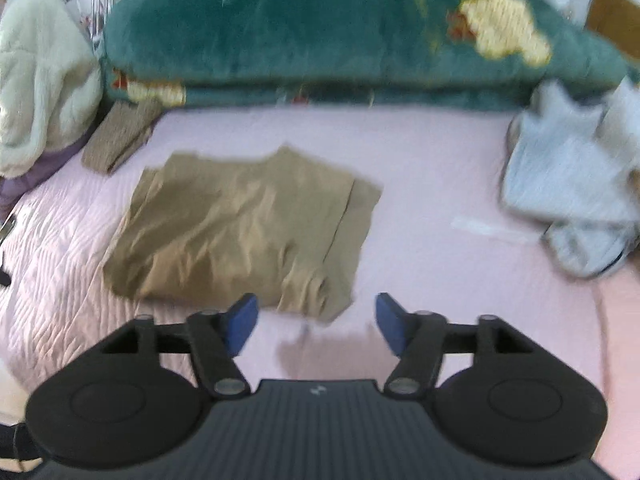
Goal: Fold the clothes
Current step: 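Lift the shirt with both grippers and shake it out onto the bed, then lower both grippers to the khaki shirt collar and close both on it, then lift the shirt by the collar with both grippers, lay it flat, open both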
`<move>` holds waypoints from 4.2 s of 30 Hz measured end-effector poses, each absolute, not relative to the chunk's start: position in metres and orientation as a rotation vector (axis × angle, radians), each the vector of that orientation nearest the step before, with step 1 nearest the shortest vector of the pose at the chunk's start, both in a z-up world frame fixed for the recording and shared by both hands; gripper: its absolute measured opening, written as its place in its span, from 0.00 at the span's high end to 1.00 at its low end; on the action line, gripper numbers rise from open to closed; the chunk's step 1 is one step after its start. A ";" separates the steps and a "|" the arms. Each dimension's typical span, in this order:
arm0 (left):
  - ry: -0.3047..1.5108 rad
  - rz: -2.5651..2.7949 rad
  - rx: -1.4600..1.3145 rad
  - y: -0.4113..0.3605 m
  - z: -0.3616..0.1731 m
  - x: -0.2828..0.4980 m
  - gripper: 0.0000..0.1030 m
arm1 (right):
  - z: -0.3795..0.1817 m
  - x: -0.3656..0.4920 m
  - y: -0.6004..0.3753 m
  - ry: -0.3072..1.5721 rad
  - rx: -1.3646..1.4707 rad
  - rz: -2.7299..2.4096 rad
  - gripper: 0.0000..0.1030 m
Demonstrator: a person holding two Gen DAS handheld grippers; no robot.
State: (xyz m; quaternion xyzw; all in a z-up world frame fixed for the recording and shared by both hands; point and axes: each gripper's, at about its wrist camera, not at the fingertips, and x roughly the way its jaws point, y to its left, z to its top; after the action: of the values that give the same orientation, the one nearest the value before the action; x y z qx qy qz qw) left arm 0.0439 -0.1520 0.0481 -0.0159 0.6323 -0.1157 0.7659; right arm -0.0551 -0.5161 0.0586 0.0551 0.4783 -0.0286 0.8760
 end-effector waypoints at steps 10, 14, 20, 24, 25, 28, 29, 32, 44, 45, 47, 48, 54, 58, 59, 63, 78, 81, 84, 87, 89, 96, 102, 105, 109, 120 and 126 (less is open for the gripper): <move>1.283 -0.078 -0.032 -0.158 -0.014 0.099 0.24 | 0.024 0.004 -0.537 0.926 0.073 -0.024 0.24; 1.176 -0.035 -0.011 -0.180 -0.029 0.140 0.24 | 0.000 0.049 -0.542 0.898 0.050 0.022 0.24; 1.132 -0.037 0.035 -0.206 -0.047 0.210 0.24 | -0.033 0.116 -0.543 0.908 0.028 0.089 0.24; 1.128 -0.061 0.026 -0.214 -0.070 0.257 0.24 | -0.055 0.158 -0.539 0.934 -0.003 0.134 0.24; 1.132 -0.064 0.019 -0.216 -0.077 0.268 0.24 | -0.060 0.166 -0.538 0.937 -0.010 0.143 0.24; 1.149 -0.072 -0.003 -0.217 -0.101 0.301 0.24 | -0.078 0.193 -0.532 0.961 -0.039 0.175 0.24; 1.160 -0.077 -0.014 -0.216 -0.109 0.310 0.24 | -0.084 0.202 -0.531 0.974 -0.039 0.189 0.24; 1.181 -0.100 -0.024 -0.216 -0.128 0.332 0.24 | -0.104 0.227 -0.527 1.019 -0.039 0.214 0.24; 1.233 -0.194 -0.058 -0.225 -0.166 0.369 0.27 | -0.141 0.276 -0.518 1.081 -0.028 0.266 0.25; 1.237 -0.199 -0.057 -0.226 -0.169 0.369 0.27 | -0.145 0.278 -0.516 1.088 -0.032 0.274 0.25; 1.242 -0.203 -0.041 -0.229 -0.173 0.370 0.31 | -0.151 0.282 -0.513 1.102 -0.039 0.289 0.26; 1.246 -0.203 -0.041 -0.230 -0.176 0.371 0.33 | -0.155 0.284 -0.513 1.114 -0.038 0.290 0.29; 1.241 -0.213 -0.017 -0.235 -0.181 0.375 0.41 | -0.174 0.291 -0.514 1.176 -0.020 0.286 0.33; 1.225 -0.207 -0.012 -0.234 -0.180 0.377 0.52 | -0.172 0.289 -0.513 1.144 -0.021 0.309 0.61; 1.219 -0.204 -0.017 -0.233 -0.179 0.377 0.56 | -0.171 0.288 -0.513 1.135 -0.032 0.315 0.74; 1.210 -0.227 -0.024 -0.236 -0.175 0.377 0.87 | -0.166 0.284 -0.506 1.103 -0.088 0.338 0.93; 1.209 -0.346 -0.059 -0.242 -0.107 0.342 0.95 | -0.093 0.241 -0.515 0.942 -0.058 0.352 0.96; 1.197 -0.348 -0.048 -0.246 -0.089 0.329 0.95 | -0.074 0.227 -0.519 0.914 -0.062 0.355 0.96; 1.153 -0.356 -0.043 -0.249 -0.064 0.309 0.95 | -0.050 0.205 -0.521 0.871 -0.058 0.350 0.96; 1.101 -0.359 -0.017 -0.255 -0.037 0.281 0.95 | -0.022 0.175 -0.524 0.819 -0.052 0.341 0.96; 1.068 -0.364 0.007 -0.258 -0.019 0.258 0.95 | -0.004 0.151 -0.523 0.786 -0.056 0.345 0.96; 1.022 -0.359 0.063 -0.248 0.004 0.190 0.94 | 0.026 0.077 -0.517 0.740 -0.069 0.352 0.96; 0.951 -0.327 0.144 -0.255 0.001 0.183 0.88 | 0.026 0.065 -0.505 0.719 -0.089 0.305 0.96; 0.908 -0.276 0.126 -0.242 0.002 0.187 0.83 | 0.023 0.068 -0.499 0.718 -0.095 0.286 0.96; 0.883 -0.259 0.095 -0.227 0.007 0.178 0.86 | 0.030 0.065 -0.491 0.689 -0.094 0.294 0.96; 0.832 -0.376 0.165 -0.233 0.039 0.116 0.87 | 0.058 0.015 -0.500 0.618 -0.100 0.319 0.96; 0.888 -0.490 0.191 -0.237 0.055 0.045 0.87 | 0.069 -0.053 -0.501 0.635 -0.084 0.307 0.97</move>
State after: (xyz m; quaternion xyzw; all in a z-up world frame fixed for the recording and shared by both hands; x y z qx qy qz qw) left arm 0.0446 -0.2368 0.0555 0.0913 0.4247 -0.2343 0.8697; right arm -0.0533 -0.5006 0.0688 -0.0410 0.3110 0.1502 0.9376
